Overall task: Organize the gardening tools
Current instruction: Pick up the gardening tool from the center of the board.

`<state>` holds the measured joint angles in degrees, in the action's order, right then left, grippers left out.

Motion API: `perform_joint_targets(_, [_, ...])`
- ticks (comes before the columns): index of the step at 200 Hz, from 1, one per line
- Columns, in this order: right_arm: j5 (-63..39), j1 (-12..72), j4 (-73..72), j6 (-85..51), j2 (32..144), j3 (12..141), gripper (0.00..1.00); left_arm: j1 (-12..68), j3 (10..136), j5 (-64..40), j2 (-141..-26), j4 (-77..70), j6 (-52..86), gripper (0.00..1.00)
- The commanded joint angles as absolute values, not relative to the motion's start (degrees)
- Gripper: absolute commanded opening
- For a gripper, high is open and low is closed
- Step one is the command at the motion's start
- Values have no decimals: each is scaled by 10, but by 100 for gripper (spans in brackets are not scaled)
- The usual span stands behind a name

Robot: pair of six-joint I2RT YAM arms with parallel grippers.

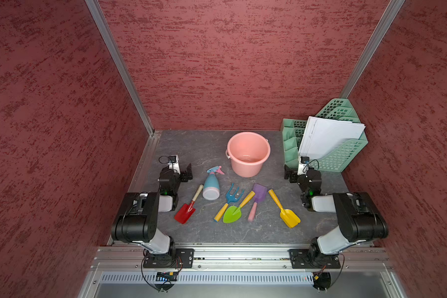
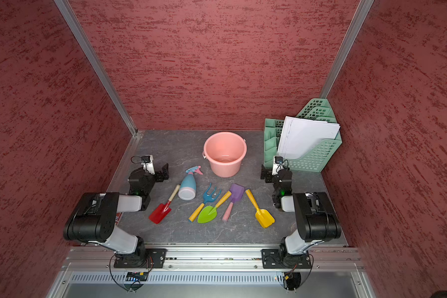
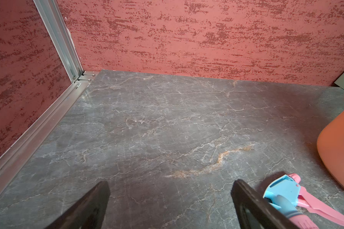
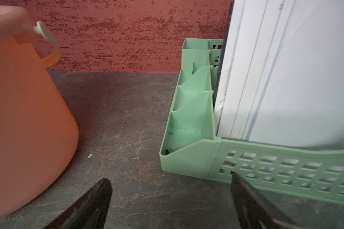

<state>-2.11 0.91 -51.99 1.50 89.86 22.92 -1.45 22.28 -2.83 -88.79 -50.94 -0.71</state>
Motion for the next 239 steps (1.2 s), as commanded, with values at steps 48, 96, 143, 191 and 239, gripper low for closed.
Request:
perform_joint_targets(48, [-22,7,-521,14,886,223,98,-17,219,-25,-877,-507,-5,100])
perform_joint_targets(96, [-35,0,-519,11,887,225,98,-15,219,-23,-878,-505,-6,100])
perform_joint_targets(143, [39,3,-319,-67,686,259,98,40,386,44,-786,-154,-30,100])
perform_joint_targets(191, [24,4,-56,-142,555,315,98,170,593,19,-812,200,40,100])
perform_joint_targets(239, [-35,7,215,-196,541,433,98,222,703,-59,-872,375,140,100])
